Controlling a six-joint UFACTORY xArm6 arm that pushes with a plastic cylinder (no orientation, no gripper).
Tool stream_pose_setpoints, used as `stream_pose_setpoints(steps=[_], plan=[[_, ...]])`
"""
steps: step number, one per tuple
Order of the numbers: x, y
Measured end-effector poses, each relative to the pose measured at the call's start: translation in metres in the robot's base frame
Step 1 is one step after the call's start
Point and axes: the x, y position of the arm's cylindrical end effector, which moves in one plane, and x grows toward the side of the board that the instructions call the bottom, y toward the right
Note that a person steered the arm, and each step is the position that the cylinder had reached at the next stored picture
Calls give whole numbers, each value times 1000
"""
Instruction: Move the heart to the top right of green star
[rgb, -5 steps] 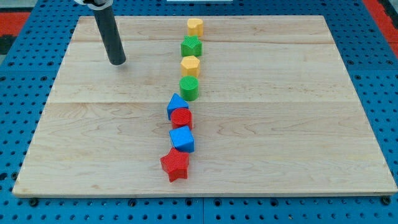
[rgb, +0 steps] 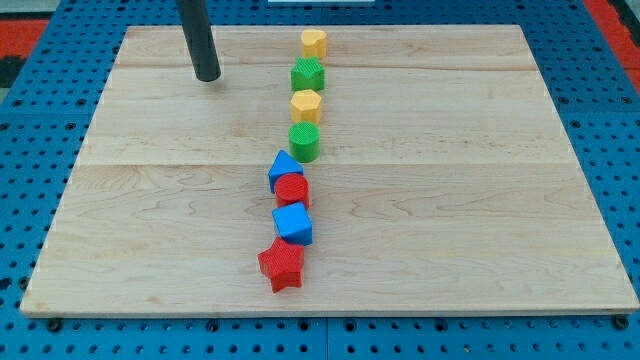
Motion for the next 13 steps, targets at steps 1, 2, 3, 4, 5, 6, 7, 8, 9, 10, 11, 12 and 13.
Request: stream_pose_setpoints(steps=[1,2,3,4,5,6,7,8,9,10,11,12,13], plan=[[-22,15],[-42,49],[-60,103],[-77,131],[-85,111],[-102,119],[-100,126],[-100,162],[-101,231],[-100,252],[-100,215],[-91,214],[-72,174]])
